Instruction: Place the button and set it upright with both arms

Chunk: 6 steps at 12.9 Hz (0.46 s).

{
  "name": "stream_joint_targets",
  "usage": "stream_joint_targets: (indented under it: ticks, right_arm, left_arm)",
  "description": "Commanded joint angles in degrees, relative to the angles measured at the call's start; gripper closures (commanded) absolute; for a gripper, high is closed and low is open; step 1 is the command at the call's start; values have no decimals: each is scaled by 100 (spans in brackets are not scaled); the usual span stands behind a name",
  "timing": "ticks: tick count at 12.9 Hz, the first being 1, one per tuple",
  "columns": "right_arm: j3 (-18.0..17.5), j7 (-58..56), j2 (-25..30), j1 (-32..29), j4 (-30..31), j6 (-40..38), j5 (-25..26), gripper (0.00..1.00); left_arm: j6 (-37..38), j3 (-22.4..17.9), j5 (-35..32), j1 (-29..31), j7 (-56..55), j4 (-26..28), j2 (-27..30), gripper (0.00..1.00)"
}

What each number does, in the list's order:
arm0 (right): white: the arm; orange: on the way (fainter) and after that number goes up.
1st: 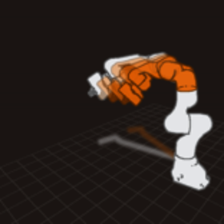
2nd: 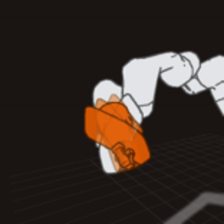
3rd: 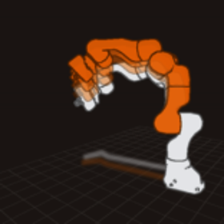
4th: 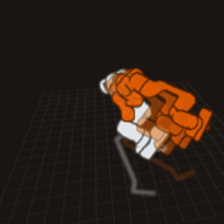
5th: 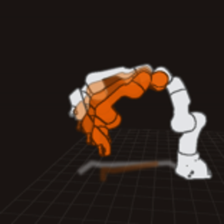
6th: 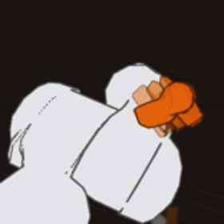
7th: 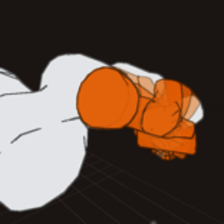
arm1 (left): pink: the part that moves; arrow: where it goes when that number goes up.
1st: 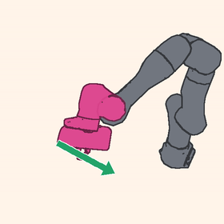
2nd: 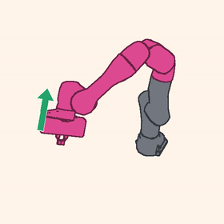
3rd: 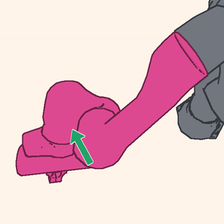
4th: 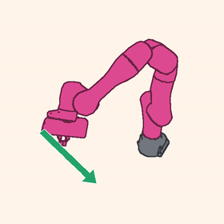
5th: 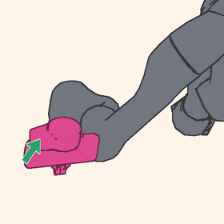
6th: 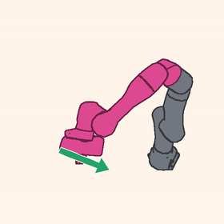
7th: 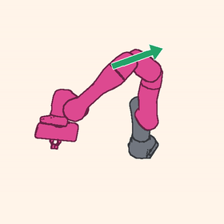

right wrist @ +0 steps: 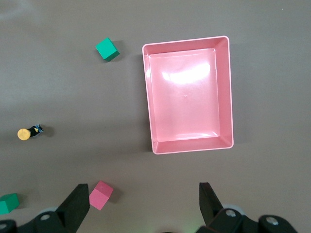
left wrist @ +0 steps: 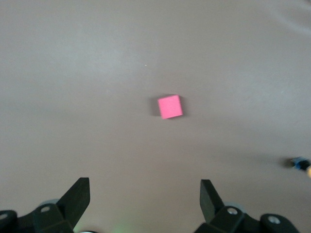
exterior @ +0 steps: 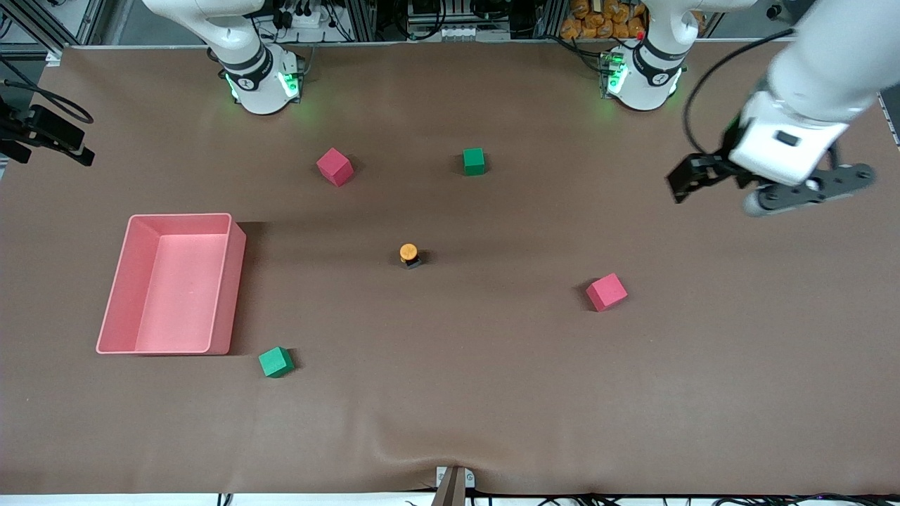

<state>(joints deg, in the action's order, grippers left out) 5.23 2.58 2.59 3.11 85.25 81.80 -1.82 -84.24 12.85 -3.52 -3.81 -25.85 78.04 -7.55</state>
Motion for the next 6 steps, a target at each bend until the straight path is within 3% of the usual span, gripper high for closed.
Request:
stream_joint_targets:
  ticks: [1, 4, 6]
  right_arm:
    - [49, -56, 84, 59, 26, -59, 24, 0]
    - [49, -56, 84, 67, 26, -59, 24, 0]
    - [49, -56, 84, 67, 26, -59, 24, 0]
  left_arm:
    - [22, 34, 176, 425, 921, 421, 376, 0]
    - [-5, -124, 185, 714, 1729, 984, 842, 0]
    - [-5, -510, 220, 698, 2179, 1204, 1062, 0]
